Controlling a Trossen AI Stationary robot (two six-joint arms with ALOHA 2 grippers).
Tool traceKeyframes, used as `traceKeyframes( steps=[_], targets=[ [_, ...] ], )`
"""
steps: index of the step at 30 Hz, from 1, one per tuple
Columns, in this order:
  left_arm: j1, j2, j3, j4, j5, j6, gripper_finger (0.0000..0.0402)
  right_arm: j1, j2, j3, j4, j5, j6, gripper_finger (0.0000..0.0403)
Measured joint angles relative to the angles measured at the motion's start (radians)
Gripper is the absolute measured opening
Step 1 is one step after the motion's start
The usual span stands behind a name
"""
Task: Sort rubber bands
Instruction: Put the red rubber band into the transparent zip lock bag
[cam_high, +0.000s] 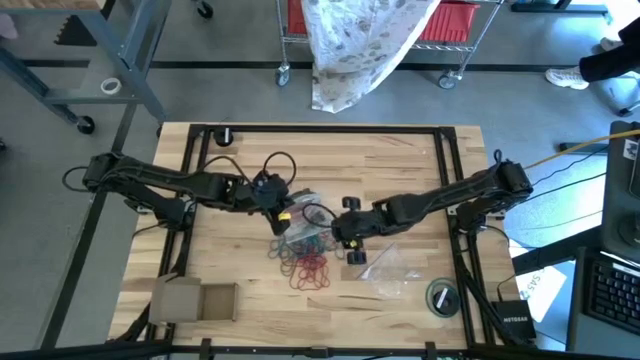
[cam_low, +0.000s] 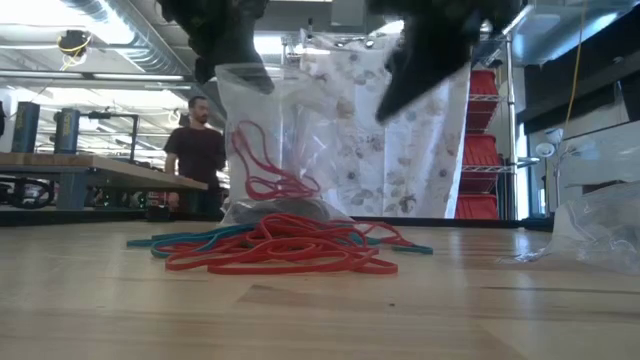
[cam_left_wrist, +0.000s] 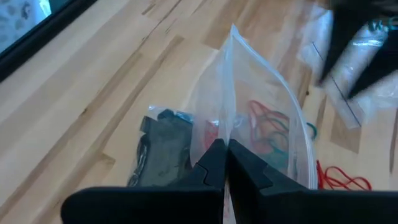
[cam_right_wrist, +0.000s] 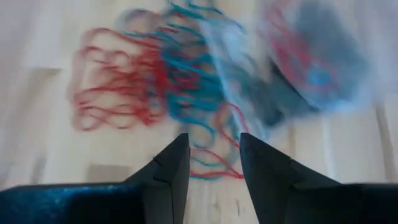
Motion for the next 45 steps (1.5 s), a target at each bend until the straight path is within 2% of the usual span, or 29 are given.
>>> traceKeyframes(
  steps=[3,8,15,20,23,26,28,32,36,40,45],
  targets=[
    [0.000,0.000,0.000,0.001,0.000,-0.001,0.0001,-0.029,0.000,-0.104,0.088,0.015,0.081,0.0133],
    [0.000,0.000,0.000,0.001,0.000,-0.001,0.0001,-0.081,0.025,-0.241,0.263,-0.016,0.108,0.0133],
    [0.000,0.000,0.000,0.002,0.000,-0.001,0.0001,-0.115,0.112,-0.267,0.376,-0.018,0.095,0.0133],
    [0.000,0.000,0.000,0.002,0.000,-0.001,0.0001,-0.128,0.158,-0.267,0.385,0.037,0.086,0.0128],
    [0.000,0.000,0.000,0.002,0.000,-0.001,0.0001,-0.126,0.160,-0.267,0.395,0.057,0.077,0.0095],
    [0.000,0.000,0.000,0.002,0.000,-0.001,0.0001,-0.125,0.157,-0.267,0.393,0.056,0.068,0.0030],
    [0.000,0.000,0.000,0.002,0.000,-0.001,0.0001,-0.124,0.138,-0.267,0.381,0.061,0.051,0.0010],
    [0.000,0.000,0.000,0.002,0.000,-0.001,0.0001,-0.105,0.045,-0.267,0.344,0.113,0.041,0.0008],
    [0.000,0.000,0.000,0.003,0.000,0.000,0.0001,-0.081,-0.086,-0.262,0.336,0.119,0.020,0.0004],
    [0.000,0.000,0.000,0.019,0.000,0.017,0.0001,-0.047,-0.185,-0.209,0.329,0.122,-0.045,0.0002],
    [0.000,0.001,0.000,0.037,0.000,0.043,0.0001,-0.004,-0.204,-0.082,0.341,0.170,-0.158,0.0001]
  ],
)
